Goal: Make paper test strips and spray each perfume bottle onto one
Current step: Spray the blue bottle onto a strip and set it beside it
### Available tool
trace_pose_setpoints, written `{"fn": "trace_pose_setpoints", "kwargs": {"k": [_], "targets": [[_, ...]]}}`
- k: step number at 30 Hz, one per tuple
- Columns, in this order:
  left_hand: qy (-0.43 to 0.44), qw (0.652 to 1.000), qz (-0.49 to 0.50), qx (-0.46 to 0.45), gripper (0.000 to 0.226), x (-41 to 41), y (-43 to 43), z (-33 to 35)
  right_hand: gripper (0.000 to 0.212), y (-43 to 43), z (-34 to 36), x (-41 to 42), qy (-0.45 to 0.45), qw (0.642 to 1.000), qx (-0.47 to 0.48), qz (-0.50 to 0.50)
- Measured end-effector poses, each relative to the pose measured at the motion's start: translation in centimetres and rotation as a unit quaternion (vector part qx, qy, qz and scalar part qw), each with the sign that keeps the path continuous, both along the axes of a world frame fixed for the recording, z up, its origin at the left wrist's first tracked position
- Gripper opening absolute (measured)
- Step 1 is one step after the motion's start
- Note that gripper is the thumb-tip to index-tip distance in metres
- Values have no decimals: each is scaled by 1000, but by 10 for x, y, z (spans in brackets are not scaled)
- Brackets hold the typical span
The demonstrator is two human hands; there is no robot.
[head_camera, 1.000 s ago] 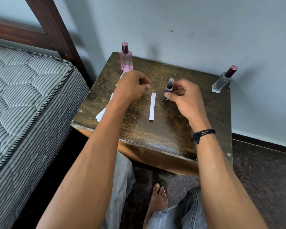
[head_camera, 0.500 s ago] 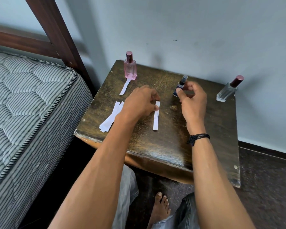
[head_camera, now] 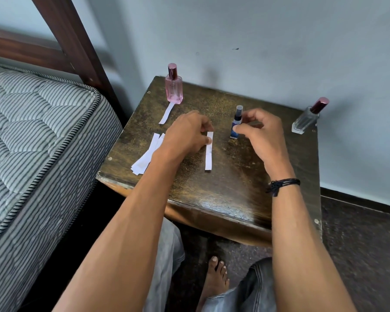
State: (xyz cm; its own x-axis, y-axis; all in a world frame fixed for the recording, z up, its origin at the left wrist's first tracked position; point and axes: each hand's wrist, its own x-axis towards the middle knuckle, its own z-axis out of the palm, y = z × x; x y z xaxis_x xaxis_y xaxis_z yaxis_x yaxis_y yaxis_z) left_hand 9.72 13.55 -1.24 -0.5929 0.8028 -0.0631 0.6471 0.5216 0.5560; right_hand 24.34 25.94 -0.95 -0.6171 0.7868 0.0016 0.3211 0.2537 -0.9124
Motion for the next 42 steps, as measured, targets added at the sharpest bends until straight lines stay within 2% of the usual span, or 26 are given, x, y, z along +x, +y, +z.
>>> {"fn": "trace_pose_setpoints", "kwargs": {"k": [7,10,14,17,19,23,27,30,34,39,42], "targets": [[-26,999,24,-1,19,4,0,5,18,1,6,10,-67,994,-7,83],[-68,996,46,16,19,3,-1,7,21,3,10,14,-79,991,-13,109],[-141,983,65,96,17,2,-4,13,42,4,15,20,-86,985,-2,150],[-164,971,74,156,12,2,-5,22,58,8,15,25,-79,989,7,128],[-169,966,67,183,15,1,-6,27,54,9,16,27,-56,995,27,78],[-161,961,46,219,20,2,-6,35,28,8,26,26,59,996,50,-34],[-145,952,19,267,38,6,-3,43,15,3,46,20,137,989,38,-51],[-121,949,10,290,56,8,-3,48,13,-1,60,6,126,990,55,8],[-98,946,9,310,65,7,-2,46,14,0,66,-14,54,988,94,112],[-90,945,14,313,67,4,3,38,19,6,59,-29,24,983,117,140],[-97,944,38,313,57,3,4,34,16,16,54,-32,7,985,116,128]]}}
